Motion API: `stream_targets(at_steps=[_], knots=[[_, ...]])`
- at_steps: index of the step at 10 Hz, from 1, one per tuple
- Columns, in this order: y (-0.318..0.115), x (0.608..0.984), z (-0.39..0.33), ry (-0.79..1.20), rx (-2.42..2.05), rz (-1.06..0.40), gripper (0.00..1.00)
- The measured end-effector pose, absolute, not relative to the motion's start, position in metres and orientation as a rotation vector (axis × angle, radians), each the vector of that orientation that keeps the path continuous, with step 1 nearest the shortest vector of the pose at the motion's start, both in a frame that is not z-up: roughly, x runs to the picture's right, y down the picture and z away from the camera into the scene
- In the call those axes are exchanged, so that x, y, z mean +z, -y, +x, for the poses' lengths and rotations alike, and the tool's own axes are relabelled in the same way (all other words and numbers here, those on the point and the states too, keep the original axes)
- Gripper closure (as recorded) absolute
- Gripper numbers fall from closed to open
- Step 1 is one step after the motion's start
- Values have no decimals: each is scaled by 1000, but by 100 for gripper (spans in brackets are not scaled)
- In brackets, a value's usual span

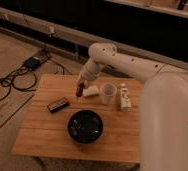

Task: Place the pepper in the ceramic cup

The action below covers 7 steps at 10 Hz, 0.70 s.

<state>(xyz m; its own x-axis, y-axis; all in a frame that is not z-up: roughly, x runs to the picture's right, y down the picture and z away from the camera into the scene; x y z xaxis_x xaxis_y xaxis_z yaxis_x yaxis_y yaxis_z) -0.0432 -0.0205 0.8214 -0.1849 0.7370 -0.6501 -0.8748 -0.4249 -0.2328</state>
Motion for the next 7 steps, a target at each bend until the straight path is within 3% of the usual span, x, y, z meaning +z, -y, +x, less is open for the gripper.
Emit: stream_targets(at_steps=[7], knots=[[34, 834, 2, -246, 2137, -1082, 100]])
